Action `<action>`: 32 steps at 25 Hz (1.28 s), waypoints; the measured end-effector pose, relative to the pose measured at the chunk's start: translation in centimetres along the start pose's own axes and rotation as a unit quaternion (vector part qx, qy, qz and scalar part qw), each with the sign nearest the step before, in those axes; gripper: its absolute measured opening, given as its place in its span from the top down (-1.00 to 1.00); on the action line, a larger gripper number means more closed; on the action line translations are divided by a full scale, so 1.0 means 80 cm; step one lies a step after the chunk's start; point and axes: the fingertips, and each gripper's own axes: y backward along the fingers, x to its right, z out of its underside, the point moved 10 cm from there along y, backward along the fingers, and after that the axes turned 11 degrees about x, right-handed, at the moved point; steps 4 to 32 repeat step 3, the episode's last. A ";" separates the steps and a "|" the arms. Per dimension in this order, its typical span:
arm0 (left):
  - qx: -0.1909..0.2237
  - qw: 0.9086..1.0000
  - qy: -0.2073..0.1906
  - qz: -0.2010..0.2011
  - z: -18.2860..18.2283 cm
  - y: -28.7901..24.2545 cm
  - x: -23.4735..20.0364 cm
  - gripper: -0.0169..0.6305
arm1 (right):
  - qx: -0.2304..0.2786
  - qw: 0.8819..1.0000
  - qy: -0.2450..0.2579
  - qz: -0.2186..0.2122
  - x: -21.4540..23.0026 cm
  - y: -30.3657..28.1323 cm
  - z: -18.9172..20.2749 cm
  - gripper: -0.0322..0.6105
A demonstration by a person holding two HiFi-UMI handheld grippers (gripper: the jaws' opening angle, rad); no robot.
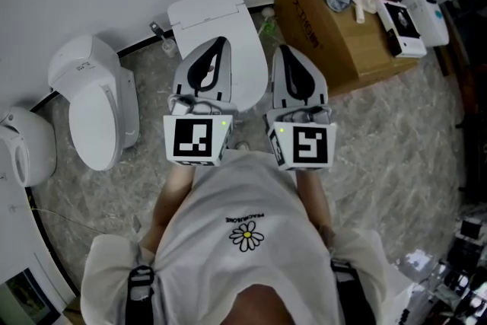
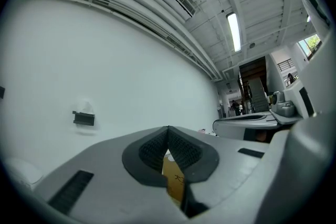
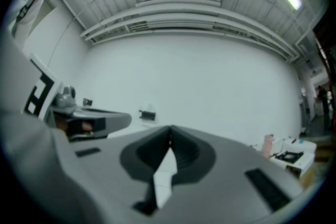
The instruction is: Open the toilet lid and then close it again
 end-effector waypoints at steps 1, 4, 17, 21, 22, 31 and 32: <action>0.004 1.000 -0.003 0.002 0.000 -0.001 -0.002 0.89 | -0.001 1.000 0.000 0.000 0.000 -0.001 0.000 0.80; 0.015 1.000 -0.010 0.006 0.000 -0.003 -0.006 0.89 | -0.002 1.000 0.000 0.000 -0.001 -0.004 -0.001 0.80; 0.015 1.000 -0.010 0.006 0.000 -0.003 -0.006 0.89 | -0.002 1.000 0.000 0.000 -0.001 -0.004 -0.001 0.80; 0.015 1.000 -0.010 0.006 0.000 -0.003 -0.006 0.89 | -0.002 1.000 0.000 0.000 -0.001 -0.004 -0.001 0.80; 0.015 1.000 -0.010 0.006 0.000 -0.003 -0.006 0.89 | -0.002 1.000 0.000 0.000 -0.001 -0.004 -0.001 0.80; 0.015 1.000 -0.010 0.006 0.000 -0.003 -0.006 0.89 | -0.002 1.000 0.000 0.000 -0.001 -0.004 -0.001 0.80; 0.015 1.000 -0.010 0.006 0.000 -0.003 -0.006 0.89 | -0.002 1.000 0.000 0.000 -0.001 -0.004 -0.001 0.80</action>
